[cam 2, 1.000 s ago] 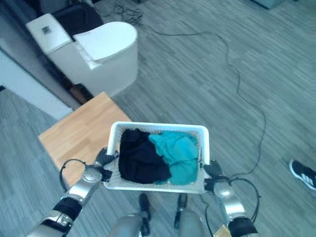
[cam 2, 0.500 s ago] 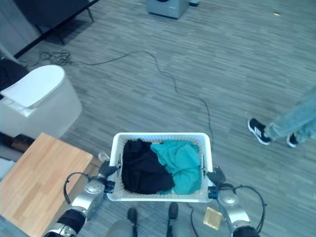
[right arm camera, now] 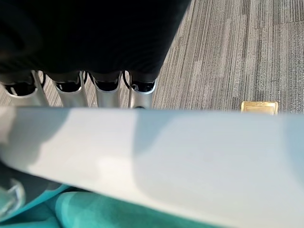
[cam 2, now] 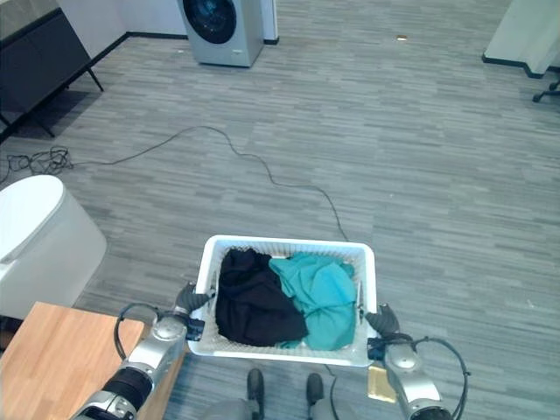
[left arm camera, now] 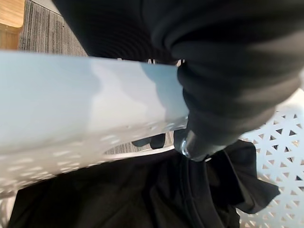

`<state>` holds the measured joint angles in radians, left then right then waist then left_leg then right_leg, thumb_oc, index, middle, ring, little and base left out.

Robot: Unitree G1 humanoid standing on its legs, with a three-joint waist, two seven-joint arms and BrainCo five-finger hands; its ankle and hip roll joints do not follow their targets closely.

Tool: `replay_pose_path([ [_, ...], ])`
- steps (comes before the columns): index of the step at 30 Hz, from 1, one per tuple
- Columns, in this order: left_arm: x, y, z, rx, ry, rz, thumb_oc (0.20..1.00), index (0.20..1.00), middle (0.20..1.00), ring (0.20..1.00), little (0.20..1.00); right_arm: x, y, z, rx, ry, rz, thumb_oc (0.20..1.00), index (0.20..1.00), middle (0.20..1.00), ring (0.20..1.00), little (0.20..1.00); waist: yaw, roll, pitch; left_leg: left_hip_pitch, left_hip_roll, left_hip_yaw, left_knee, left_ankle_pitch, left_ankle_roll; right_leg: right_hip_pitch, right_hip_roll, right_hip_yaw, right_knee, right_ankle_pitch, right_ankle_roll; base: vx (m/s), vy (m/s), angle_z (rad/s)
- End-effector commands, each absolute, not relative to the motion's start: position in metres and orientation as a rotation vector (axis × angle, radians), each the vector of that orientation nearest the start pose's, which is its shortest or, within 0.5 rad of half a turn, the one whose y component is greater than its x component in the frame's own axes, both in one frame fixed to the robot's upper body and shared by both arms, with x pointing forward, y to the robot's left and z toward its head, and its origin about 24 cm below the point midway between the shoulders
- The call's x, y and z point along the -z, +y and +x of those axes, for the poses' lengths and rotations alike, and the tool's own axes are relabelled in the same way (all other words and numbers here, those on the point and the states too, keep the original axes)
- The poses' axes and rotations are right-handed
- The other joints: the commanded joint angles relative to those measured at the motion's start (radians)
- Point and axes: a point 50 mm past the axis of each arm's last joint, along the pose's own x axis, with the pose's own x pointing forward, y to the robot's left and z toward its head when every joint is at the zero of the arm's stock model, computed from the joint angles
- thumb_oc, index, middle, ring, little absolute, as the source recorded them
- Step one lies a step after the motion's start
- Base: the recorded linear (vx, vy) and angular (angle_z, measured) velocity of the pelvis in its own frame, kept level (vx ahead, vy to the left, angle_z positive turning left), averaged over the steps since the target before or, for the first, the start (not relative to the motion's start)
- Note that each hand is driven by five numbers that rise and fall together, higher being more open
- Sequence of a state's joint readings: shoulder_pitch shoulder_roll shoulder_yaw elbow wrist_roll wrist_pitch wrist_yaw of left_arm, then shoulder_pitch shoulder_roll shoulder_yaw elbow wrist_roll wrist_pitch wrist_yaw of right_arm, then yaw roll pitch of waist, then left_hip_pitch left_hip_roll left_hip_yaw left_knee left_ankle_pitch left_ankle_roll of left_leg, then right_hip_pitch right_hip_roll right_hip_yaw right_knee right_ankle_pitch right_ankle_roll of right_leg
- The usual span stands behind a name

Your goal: Grab the laundry basket,head to the washer,open it,put in the laundry and shut it.

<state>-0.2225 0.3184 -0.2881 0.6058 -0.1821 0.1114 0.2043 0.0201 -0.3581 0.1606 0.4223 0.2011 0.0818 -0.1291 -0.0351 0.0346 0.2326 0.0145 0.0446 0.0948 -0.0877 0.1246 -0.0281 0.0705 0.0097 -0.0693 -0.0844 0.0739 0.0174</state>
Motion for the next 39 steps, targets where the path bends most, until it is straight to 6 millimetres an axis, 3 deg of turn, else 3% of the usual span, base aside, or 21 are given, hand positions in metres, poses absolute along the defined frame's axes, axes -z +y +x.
replay_pose_path([
  [1,0.057,0.201,0.244,-0.094,0.504,0.075,0.200,0.200,0.200,0.200,0.200,0.073,-0.230,0.197,0.066,0.608,-0.173,0.200,0.200,0.200,0.200,0.200,0.009,-0.041,-0.121,0.124,-0.028,-0.003,0.034,-0.134,0.000,0.018,-0.041,-0.101,0.089,-0.095,0.089,0.03,0.002,0.06],
  [13,0.059,0.203,0.241,-0.102,0.515,0.058,0.200,0.200,0.200,0.200,0.200,0.074,-0.218,0.200,0.012,0.602,-0.161,0.200,0.200,0.200,0.200,0.200,0.021,-0.041,-0.126,0.135,-0.037,-0.012,0.024,-0.141,0.006,0.032,-0.052,-0.118,0.094,-0.101,0.094,0.03,0.029,0.11],
  [29,0.053,0.214,0.243,-0.124,0.488,0.073,0.200,0.200,0.200,0.200,0.200,0.071,-0.211,0.206,-0.026,0.588,-0.145,0.200,0.200,0.200,0.200,0.200,0.037,-0.046,-0.117,0.128,-0.073,0.002,0.053,-0.190,0.046,0.005,-0.099,-0.087,0.155,-0.113,0.127,0.04,0.093,-0.03],
  [31,0.050,0.216,0.244,-0.122,0.474,0.081,0.200,0.200,0.200,0.200,0.200,0.069,-0.209,0.208,-0.044,0.580,-0.146,0.200,0.200,0.200,0.200,0.200,0.038,-0.041,-0.106,0.130,-0.077,0.004,0.057,-0.200,0.065,-0.057,-0.105,-0.064,0.280,-0.115,0.145,0.04,0.148,-0.15],
  [33,0.049,0.217,0.243,-0.116,0.471,0.089,0.200,0.200,0.200,0.200,0.200,0.066,-0.207,0.210,-0.053,0.562,-0.126,0.200,0.200,0.200,0.200,0.200,0.030,-0.040,-0.084,0.131,-0.084,0.007,0.066,-0.205,0.080,-0.134,-0.117,-0.039,0.437,-0.043,0.182,0.00,0.134,-0.21],
  [35,0.049,0.220,0.242,-0.123,0.473,0.104,0.200,0.200,0.200,0.200,0.200,0.061,-0.204,0.212,-0.064,0.532,-0.099,0.200,0.200,0.200,0.200,0.200,0.017,-0.028,-0.064,0.137,-0.075,0.000,0.076,-0.211,0.082,-0.206,-0.100,-0.031,0.550,-0.021,0.193,0.06,0.105,-0.15],
  [37,0.051,0.220,0.243,-0.122,0.486,0.117,0.200,0.200,0.200,0.200,0.200,0.060,-0.203,0.210,-0.078,0.524,-0.096,0.200,0.200,0.200,0.200,0.200,-0.006,-0.034,-0.057,0.159,-0.089,-0.016,0.072,-0.224,0.078,-0.270,-0.085,-0.024,0.486,-0.017,0.184,0.37,-0.043,0.06],
  [38,0.053,0.218,0.245,-0.121,0.491,0.111,0.200,0.200,0.200,0.200,0.200,0.056,-0.209,0.207,-0.059,0.509,-0.091,0.200,0.200,0.200,0.200,0.200,-0.048,-0.046,-0.044,0.220,-0.093,-0.053,0.087,-0.277,0.052,-0.322,-0.138,-0.009,0.184,0.063,0.185,0.54,-0.145,0.61],
  [39,0.053,0.218,0.245,-0.121,0.492,0.110,0.200,0.200,0.200,0.200,0.200,0.056,-0.209,0.207,-0.059,0.509,-0.092,0.200,0.200,0.200,0.200,0.200,-0.047,-0.041,-0.043,0.222,-0.089,-0.052,0.090,-0.281,0.052,-0.316,-0.134,-0.011,0.178,0.065,0.185,0.58,-0.185,1.01],
])
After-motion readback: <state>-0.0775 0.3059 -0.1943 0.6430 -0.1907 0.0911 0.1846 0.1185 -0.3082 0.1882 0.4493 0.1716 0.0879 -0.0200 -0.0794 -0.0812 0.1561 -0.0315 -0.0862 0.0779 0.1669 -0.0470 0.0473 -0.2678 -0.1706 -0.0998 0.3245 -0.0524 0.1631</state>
